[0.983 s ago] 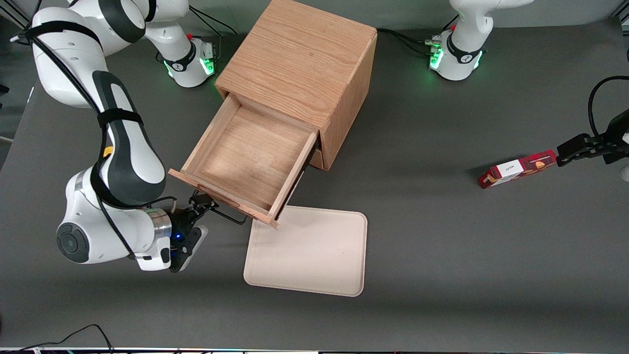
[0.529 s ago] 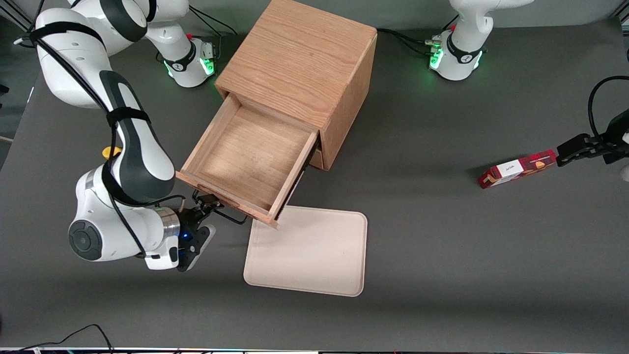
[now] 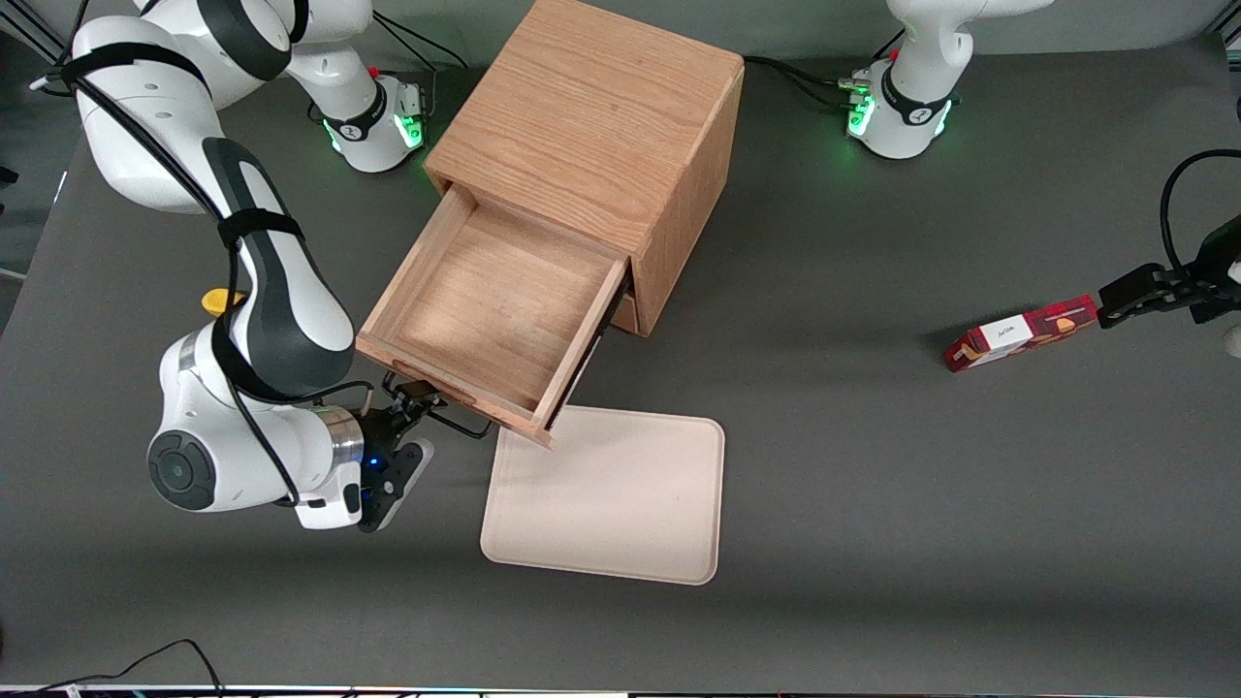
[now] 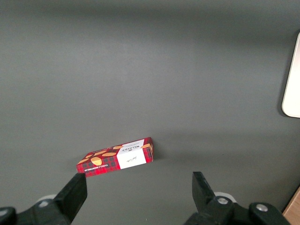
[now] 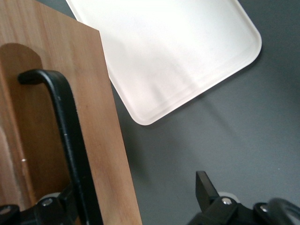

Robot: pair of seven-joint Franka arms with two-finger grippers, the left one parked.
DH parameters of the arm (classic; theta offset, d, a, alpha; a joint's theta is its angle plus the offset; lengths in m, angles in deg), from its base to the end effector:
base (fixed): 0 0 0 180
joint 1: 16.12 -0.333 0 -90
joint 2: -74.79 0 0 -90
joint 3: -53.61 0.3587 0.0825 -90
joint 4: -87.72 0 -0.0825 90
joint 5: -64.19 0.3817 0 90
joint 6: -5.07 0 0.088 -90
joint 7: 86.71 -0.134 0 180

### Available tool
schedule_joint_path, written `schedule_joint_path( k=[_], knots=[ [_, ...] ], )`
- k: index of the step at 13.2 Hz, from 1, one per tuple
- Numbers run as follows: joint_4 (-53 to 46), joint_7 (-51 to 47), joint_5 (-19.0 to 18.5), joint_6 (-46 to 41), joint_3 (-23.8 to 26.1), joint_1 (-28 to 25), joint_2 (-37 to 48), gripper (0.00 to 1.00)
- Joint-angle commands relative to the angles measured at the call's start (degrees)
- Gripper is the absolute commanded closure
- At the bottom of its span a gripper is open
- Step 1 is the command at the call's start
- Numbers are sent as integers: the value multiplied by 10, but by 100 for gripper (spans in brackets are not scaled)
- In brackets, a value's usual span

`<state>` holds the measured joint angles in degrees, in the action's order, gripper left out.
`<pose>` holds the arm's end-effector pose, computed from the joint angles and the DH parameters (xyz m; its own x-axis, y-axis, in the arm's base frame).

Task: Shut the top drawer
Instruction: 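Press the right gripper against the drawer front, pushing it into the cabinet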

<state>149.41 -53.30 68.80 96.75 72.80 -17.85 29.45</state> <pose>0.7231 0.2036 0.3645 0.6413 0.7670 -0.0231 0.7024 -0.5989 -0.3847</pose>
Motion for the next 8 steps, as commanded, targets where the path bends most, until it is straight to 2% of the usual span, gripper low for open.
schedule_joint_path(
  k=[1, 8],
  knots=[
    [39, -14, -11, 3, 7, 2, 25, 0],
    [97, -25, -11, -1, 22, 2, 66, 0]
  ],
)
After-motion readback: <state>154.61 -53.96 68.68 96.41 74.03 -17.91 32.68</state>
